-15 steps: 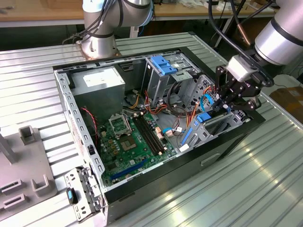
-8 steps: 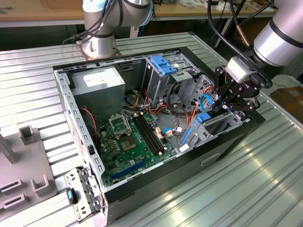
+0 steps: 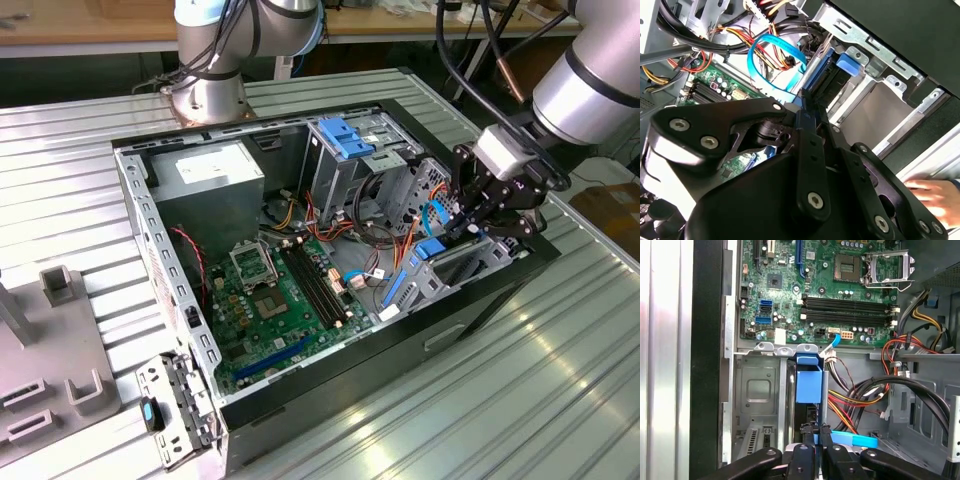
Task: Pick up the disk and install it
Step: 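Insert the first disk wire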
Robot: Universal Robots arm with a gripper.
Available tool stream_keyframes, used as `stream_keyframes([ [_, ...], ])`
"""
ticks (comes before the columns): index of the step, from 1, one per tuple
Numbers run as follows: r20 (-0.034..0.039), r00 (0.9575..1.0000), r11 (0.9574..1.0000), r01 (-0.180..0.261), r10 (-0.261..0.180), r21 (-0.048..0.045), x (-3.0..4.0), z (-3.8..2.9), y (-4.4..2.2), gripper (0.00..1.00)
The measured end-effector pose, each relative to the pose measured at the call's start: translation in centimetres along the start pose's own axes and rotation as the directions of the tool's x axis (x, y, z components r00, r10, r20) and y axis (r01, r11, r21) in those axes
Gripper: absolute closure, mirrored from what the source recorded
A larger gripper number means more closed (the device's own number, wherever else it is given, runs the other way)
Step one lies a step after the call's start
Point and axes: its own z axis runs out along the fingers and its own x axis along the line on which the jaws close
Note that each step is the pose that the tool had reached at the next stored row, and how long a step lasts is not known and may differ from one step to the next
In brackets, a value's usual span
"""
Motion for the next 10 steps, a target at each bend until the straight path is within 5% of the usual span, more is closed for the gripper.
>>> stream_keyframes([
  [6,0.0007,1.0,1.0,0.0,0.0,0.0001,0.01,0.05,0.0,0.83],
  [10,0.0,1.0,1.0,0.0,0.0,0.0,0.0,0.02,0.0,0.65],
])
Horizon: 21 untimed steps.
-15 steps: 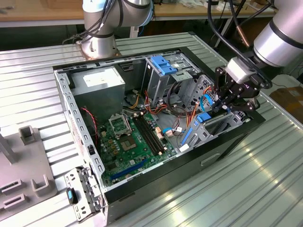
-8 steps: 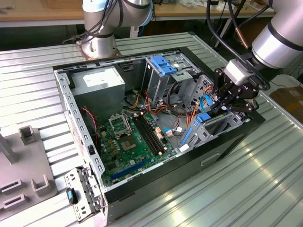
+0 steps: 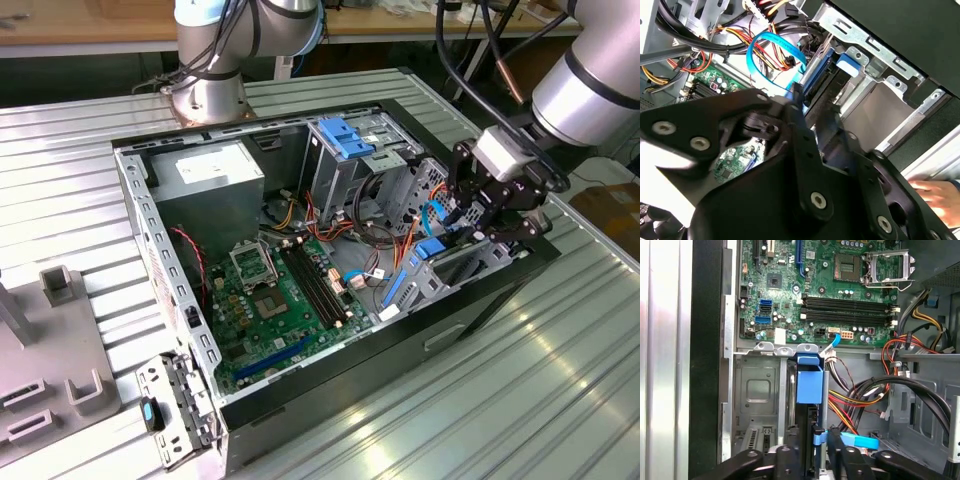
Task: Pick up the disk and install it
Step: 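Insert the first disk wire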
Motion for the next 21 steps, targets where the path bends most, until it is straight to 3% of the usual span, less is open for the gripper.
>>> stream_keyframes([
  [1,-0.0001,1.0,1.0,0.0,0.0,0.0,0.0,0.0,0.0,0.58],
  [6,0.0,1.0,1.0,0.0,0.0,0.0,-0.25,-0.26,-0.01,0.58],
  [9,-0.0001,1.0,1.0,0.0,0.0,0.0,-0.61,-1.67,-0.02,0.58],
  [11,-0.0001,1.0,1.0,0.0,0.0,0.0,-0.82,-3.1,-0.03,0.58],
  [21,-0.0028,1.0,1.0,0.0,0.0,-0.0001,-0.89,-3.59,-0.03,0.58],
])
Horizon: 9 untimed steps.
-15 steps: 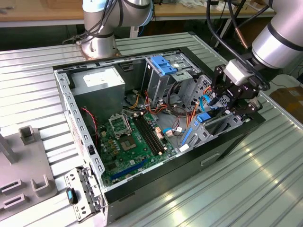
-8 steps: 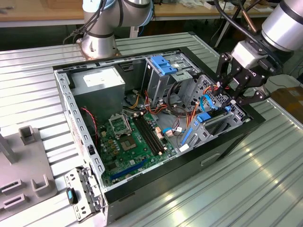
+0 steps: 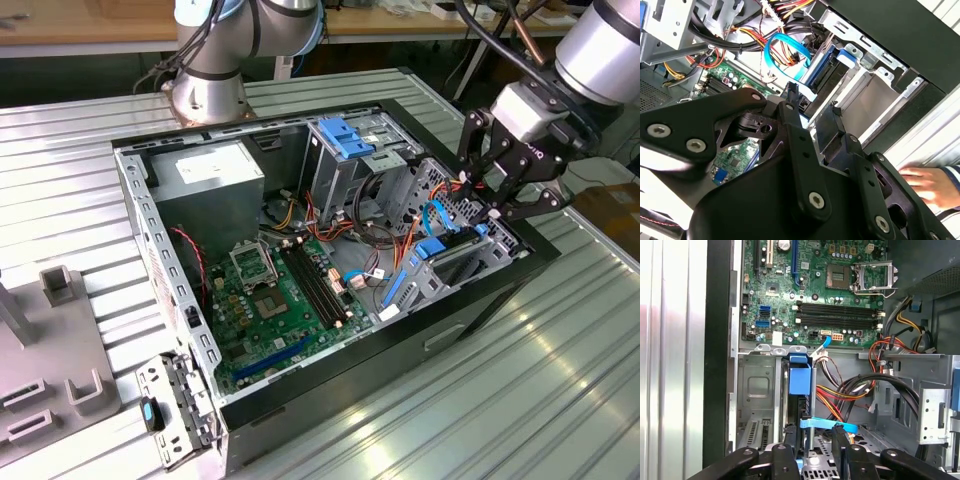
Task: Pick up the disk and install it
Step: 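Insert the first disk wire, then insert the second disk wire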
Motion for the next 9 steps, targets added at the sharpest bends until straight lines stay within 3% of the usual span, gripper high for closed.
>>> stream_keyframes([
  [9,-0.0034,1.0,1.0,0.0,0.0,-0.0002,0.0,-0.01,0.0,0.58],
])
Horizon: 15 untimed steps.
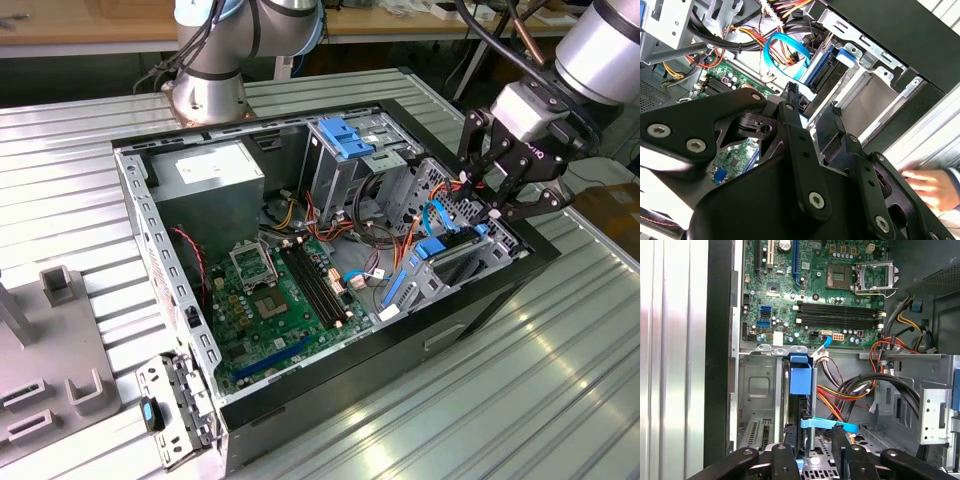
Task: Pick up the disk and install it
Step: 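Insert the second disk wire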
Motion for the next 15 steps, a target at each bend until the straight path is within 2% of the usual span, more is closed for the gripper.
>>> stream_keyframes([
  [5,-0.0004,1.0,1.0,0.006,-0.006,-0.0007,0.0,-0.01,-0.19,0.58],
  [9,-0.0001,0.9991,0.9991,0.042,-0.042,-0.0052,0.03,0.0,-1.01,0.58],
  [10,0.0,0.9983,0.9983,0.058,-0.058,-0.0073,0.04,0.0,-1.38,0.58],
  [12,0.0001,0.9976,0.9975,0.07,-0.07,-0.0087,0.05,-0.01,-1.64,0.58],
  [15,0.0006,0.9951,0.995,0.099,-0.099,-0.0124,0.0,0.0,-2.39,0.58],
])
